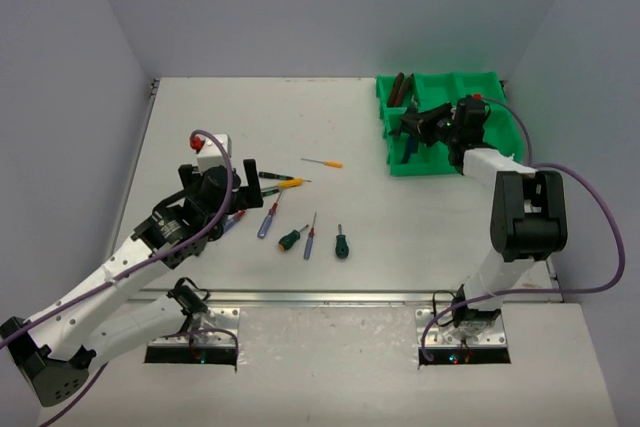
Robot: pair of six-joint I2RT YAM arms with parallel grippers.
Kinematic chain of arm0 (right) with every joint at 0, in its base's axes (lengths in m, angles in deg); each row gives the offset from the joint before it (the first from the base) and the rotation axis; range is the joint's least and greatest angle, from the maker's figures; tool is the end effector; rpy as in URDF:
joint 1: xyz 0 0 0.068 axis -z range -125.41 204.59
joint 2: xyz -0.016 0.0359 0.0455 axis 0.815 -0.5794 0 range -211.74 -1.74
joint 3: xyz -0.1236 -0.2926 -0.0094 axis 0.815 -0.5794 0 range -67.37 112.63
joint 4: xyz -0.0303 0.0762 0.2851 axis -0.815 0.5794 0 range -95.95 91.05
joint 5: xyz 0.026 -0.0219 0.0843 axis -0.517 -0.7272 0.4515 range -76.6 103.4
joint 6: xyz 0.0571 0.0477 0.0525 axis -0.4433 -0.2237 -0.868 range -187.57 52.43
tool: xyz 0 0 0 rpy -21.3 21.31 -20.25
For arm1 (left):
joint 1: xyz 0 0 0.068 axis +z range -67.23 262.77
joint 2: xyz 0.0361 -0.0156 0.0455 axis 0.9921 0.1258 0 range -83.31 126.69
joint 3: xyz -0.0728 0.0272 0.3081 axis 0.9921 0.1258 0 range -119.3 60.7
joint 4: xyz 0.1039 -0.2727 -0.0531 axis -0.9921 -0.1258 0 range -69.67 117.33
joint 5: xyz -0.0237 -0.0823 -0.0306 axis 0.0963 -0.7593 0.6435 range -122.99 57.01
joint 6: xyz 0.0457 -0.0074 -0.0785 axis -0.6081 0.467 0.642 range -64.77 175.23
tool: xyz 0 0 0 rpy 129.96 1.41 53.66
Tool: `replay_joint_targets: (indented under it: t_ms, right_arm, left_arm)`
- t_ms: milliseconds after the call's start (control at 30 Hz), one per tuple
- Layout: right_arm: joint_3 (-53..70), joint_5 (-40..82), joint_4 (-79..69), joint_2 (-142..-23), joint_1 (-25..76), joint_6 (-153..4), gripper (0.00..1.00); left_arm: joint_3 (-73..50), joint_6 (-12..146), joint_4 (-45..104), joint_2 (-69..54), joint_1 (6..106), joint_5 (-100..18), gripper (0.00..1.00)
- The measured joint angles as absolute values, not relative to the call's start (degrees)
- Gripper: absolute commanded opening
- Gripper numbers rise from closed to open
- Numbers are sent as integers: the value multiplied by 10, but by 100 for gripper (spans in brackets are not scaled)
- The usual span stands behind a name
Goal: Sort the tools into containers
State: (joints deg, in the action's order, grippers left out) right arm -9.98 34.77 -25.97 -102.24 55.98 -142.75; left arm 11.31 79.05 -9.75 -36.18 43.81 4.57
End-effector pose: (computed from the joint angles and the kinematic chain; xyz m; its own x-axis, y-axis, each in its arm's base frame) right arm 0.4621 0.0185 0.2107 -0.4026 0.9102 -0.0972 0.2991 0.2311 0.9258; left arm 0.1887 -0.0887 0.3327 -0.4504 -0.0475 -0.8916 -0.0792 0.9968 -0.0131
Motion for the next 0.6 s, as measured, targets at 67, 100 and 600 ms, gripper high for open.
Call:
replay_joint_targets:
  t_ms: [67,100,600]
  right_arm:
    - [-109,342,-274,-1028,560,-1442,0]
    - [-112,342,-286,-1035,560,-1449,0]
    - [-142,341,-393,-1092,561,-1526,0]
  left_arm:
    - [113,790,-97,-363,438,44,100]
    - [113,790,-97,-365,438,42,100]
    - [113,787,-97,-367,438,36,100]
